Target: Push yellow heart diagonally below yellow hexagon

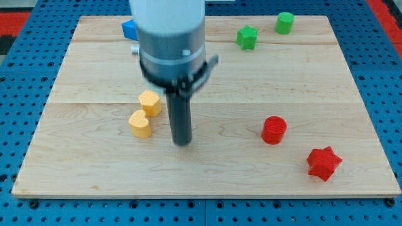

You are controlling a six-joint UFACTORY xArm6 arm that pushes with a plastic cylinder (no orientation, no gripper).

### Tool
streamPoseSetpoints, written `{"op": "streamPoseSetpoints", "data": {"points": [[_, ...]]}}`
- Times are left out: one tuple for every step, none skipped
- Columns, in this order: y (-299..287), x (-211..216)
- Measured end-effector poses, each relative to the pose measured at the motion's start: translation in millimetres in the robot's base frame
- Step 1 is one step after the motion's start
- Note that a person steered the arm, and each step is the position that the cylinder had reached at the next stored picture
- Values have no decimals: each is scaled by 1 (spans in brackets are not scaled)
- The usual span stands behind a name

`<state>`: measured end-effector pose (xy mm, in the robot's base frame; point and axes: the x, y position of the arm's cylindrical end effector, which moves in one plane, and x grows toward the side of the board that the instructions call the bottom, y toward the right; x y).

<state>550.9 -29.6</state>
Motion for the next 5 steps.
{"op": "streamPoseSetpoints", "data": {"points": [[43, 11], [-36, 16], [-121, 11], [-107, -7], [-63, -7]]}}
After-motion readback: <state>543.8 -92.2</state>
